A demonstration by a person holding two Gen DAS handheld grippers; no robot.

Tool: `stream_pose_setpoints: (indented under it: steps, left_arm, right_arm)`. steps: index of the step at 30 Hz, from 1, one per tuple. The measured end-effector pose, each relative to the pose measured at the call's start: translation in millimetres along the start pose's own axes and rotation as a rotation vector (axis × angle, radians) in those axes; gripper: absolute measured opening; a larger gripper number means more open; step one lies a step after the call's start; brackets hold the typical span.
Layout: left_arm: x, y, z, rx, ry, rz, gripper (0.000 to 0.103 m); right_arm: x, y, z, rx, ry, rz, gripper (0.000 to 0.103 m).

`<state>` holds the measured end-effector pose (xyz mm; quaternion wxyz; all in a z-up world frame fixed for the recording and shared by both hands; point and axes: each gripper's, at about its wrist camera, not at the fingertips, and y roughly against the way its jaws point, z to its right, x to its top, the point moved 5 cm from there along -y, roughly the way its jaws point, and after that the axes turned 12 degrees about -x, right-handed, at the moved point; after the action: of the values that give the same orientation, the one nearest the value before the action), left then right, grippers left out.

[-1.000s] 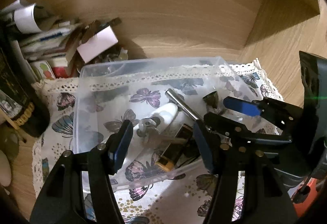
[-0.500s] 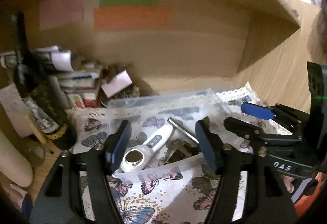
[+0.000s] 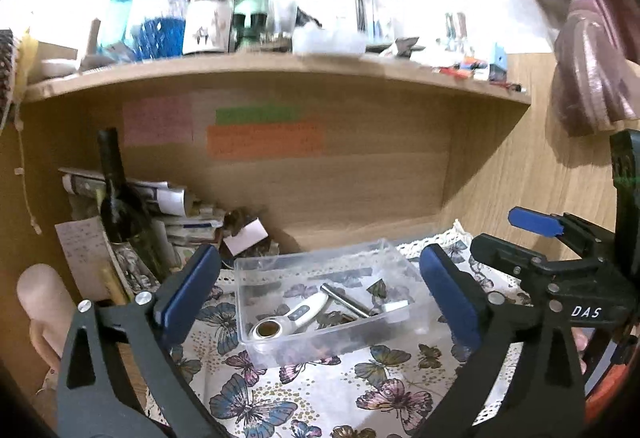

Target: Organize rigid objects

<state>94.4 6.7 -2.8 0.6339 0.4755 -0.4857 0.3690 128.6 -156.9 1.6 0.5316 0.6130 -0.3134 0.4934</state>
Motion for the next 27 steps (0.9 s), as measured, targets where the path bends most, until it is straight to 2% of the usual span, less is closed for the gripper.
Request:
stream_pose_setpoints:
  steps: [6, 13, 27]
  left_arm:
    - [2, 19, 8, -0.004, 0.012, 0.033, 0.103]
    - [3, 22, 9, -0.003, 0.028, 0.041, 0.103]
    - [3, 19, 7, 0.003, 0.055, 0.035, 0.103]
  right_arm:
    - [0, 16, 3, -0.007, -0.022, 0.034, 0.099]
    - [-2, 31, 3, 0.001, -0.022, 0.058, 0.1]
    - [-1, 33, 2, 0.006, -0.03, 0.062, 0.102]
